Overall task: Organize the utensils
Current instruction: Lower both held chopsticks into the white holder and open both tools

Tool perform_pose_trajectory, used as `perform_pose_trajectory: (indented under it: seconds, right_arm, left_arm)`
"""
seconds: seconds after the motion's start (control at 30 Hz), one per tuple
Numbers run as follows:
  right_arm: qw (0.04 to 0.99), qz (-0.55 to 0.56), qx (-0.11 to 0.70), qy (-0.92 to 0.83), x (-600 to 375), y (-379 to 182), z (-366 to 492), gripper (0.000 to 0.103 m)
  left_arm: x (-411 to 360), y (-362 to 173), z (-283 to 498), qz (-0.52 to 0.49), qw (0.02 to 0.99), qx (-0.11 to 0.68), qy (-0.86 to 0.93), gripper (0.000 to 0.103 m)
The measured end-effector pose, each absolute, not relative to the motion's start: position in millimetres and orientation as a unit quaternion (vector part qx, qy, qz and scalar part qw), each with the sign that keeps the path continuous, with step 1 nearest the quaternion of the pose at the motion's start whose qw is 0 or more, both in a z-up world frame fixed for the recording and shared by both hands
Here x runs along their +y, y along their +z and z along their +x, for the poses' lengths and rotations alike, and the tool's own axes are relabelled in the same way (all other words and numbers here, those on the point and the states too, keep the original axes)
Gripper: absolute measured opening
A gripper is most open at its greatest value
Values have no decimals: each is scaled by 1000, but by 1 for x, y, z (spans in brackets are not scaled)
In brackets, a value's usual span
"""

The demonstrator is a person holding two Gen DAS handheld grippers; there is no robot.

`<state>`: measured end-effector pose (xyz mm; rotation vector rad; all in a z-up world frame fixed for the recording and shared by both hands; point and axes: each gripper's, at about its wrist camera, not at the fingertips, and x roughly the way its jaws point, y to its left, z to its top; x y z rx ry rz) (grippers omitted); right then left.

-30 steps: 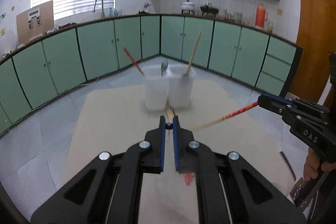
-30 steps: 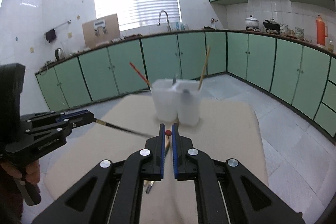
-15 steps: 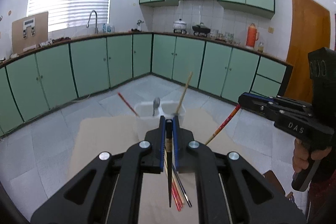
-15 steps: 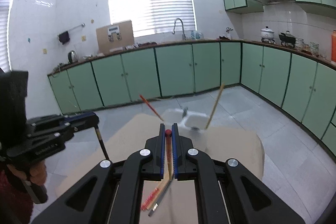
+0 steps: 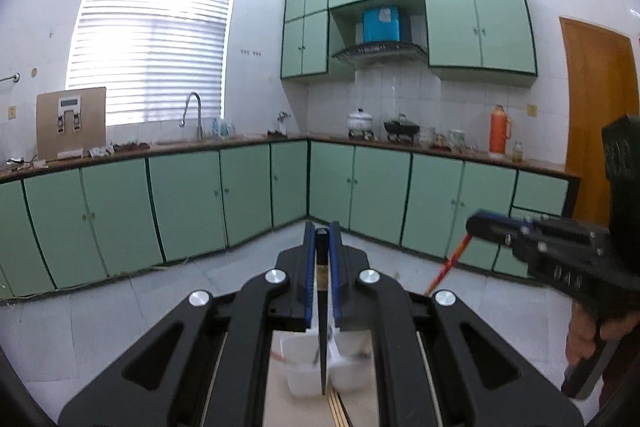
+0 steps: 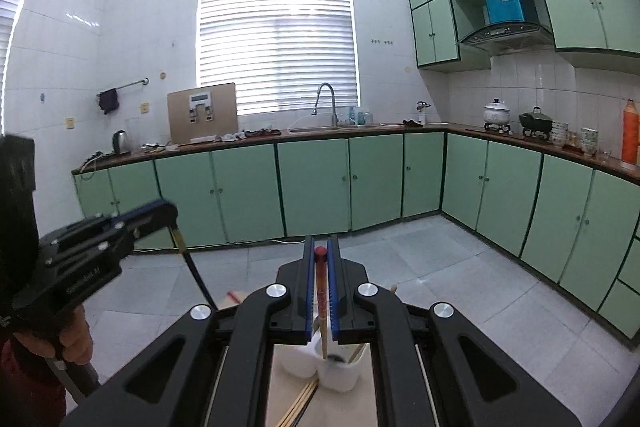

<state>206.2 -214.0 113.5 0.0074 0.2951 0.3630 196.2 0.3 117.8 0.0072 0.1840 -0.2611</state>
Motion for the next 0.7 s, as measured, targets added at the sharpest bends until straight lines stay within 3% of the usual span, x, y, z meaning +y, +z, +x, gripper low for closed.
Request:
perform_pose_trajectory:
  seconds: [0.23,0.7]
  right_arm:
    - [973,-3,162,166,-208,88,250,6]
    - [958,-18,233,168,-196,3,288,6]
  left_arm:
    - [-19,108,257,2,991,85,-106,6]
    - [-8,7,327,7,975,204,-90,10]
